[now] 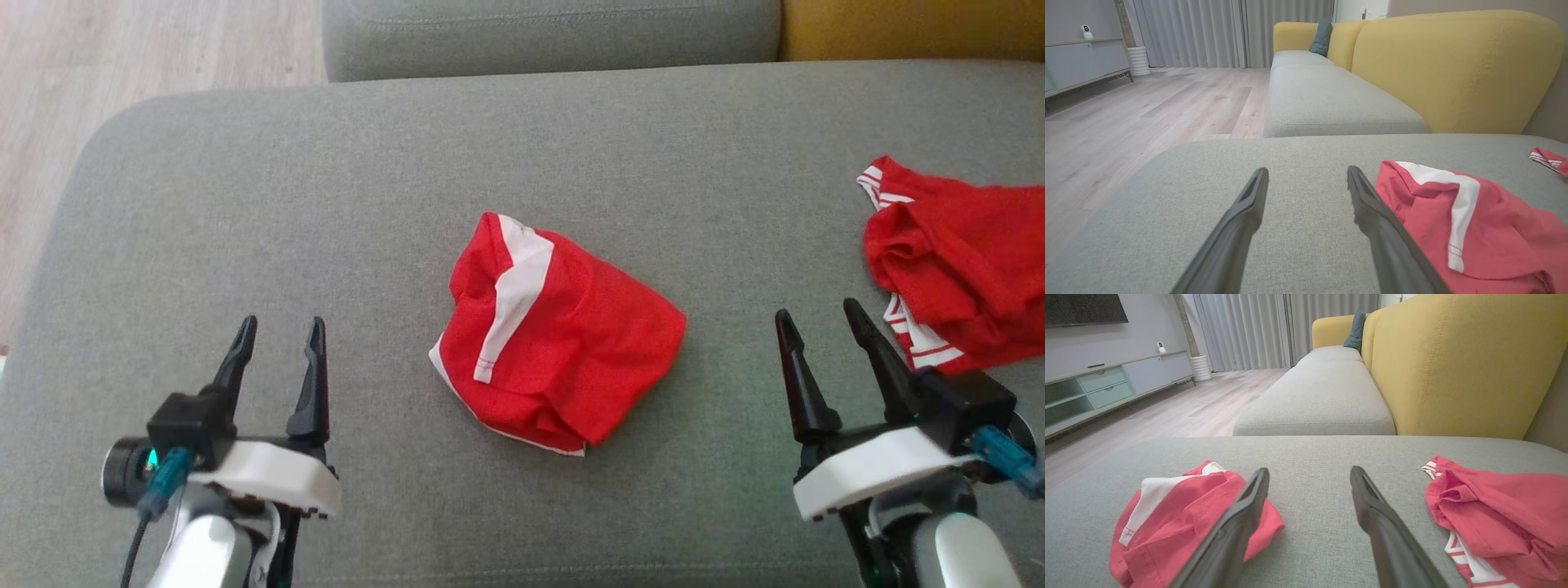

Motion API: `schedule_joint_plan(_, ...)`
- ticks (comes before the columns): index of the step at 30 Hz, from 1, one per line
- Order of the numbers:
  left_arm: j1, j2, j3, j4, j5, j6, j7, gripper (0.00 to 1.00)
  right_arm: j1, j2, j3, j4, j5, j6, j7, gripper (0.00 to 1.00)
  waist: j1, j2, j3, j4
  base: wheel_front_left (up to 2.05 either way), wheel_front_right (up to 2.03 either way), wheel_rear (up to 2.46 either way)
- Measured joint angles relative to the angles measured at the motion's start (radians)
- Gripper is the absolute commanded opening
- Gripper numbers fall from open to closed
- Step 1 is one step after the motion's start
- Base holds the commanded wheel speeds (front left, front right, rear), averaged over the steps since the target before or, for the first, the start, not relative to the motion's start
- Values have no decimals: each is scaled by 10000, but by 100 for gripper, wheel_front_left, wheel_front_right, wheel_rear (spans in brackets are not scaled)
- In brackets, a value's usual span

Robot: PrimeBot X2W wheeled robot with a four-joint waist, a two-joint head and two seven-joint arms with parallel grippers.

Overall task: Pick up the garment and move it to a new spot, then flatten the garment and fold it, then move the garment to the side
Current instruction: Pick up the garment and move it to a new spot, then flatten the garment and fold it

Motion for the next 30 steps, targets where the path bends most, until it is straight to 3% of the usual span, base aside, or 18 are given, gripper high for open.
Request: schedule_joint_plan(30, 555, 190, -123, -79, 115, 316, 17, 100, 372, 31, -217, -79, 15, 0, 75, 100, 0, 0, -440, -99, 0, 0, 0)
